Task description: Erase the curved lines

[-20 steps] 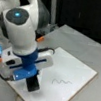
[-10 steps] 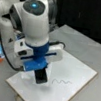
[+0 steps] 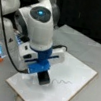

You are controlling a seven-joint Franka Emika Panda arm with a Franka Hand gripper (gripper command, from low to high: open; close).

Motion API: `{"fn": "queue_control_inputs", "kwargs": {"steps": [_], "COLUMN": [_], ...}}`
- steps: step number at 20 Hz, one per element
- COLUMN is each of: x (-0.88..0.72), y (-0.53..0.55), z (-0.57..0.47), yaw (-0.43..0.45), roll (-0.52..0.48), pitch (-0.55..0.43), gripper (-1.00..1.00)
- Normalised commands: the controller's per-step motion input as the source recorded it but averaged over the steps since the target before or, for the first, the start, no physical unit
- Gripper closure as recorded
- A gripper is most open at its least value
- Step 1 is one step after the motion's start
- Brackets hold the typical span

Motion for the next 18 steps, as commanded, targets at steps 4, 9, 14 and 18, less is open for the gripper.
{"fn": "queue_control_inputs", "kwargs": {"steps": [4,9,14,18], "x": [-0.03,-0.06,-0.09,-0.11], "y": [0.16,0.10,0.07,0.09], "z": [-0.17,-0.12,-0.19,-0.16], "yaw": [-0.082,-0.142,-0.157,-0.194], "roll": [-0.041,-0.033,-0.011,0.095], "pitch": [-0.089,-0.147,-0.194,-0.268], "gripper": [1.00,1.00,1.00,1.00]}}
